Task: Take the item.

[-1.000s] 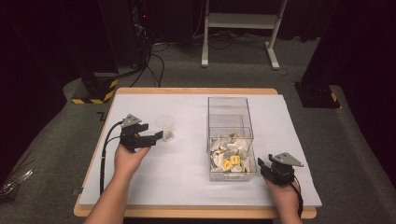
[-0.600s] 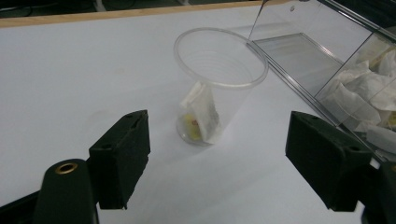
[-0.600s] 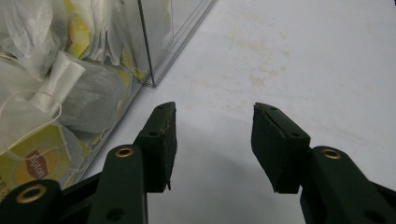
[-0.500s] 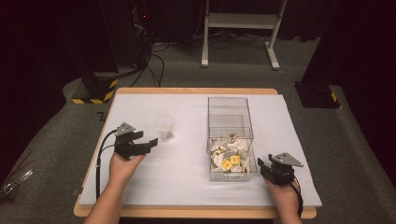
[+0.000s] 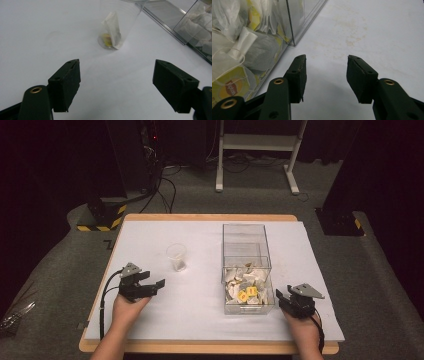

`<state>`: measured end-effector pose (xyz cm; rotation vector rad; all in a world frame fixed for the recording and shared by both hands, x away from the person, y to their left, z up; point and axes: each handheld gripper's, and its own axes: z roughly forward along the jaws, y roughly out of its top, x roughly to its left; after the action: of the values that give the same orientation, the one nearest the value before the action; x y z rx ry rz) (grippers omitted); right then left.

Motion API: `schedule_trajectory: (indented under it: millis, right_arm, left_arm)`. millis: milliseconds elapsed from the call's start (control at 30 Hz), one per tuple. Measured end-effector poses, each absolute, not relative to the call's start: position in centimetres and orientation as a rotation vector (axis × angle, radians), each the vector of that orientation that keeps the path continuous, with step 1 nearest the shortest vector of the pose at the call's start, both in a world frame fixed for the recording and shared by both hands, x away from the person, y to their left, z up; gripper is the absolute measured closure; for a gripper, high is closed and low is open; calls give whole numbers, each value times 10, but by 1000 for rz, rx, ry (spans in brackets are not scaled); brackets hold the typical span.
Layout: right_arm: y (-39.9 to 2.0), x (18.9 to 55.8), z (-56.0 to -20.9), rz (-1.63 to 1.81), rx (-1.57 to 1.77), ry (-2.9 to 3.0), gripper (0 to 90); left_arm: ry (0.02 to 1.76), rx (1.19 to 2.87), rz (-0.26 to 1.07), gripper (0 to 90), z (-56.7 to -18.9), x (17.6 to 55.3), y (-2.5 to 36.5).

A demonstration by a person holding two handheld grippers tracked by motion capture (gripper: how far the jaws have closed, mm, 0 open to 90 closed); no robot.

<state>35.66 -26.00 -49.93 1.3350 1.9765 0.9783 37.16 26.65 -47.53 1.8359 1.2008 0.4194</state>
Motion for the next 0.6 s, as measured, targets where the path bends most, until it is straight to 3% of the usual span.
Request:
schedule_trajectory:
  millis: [600]
  right_arm:
    - [-261, 356, -499, 990, 1335, 1970, 490]
  left_arm:
    - [1216, 1981, 419, 226, -505, 354, 262]
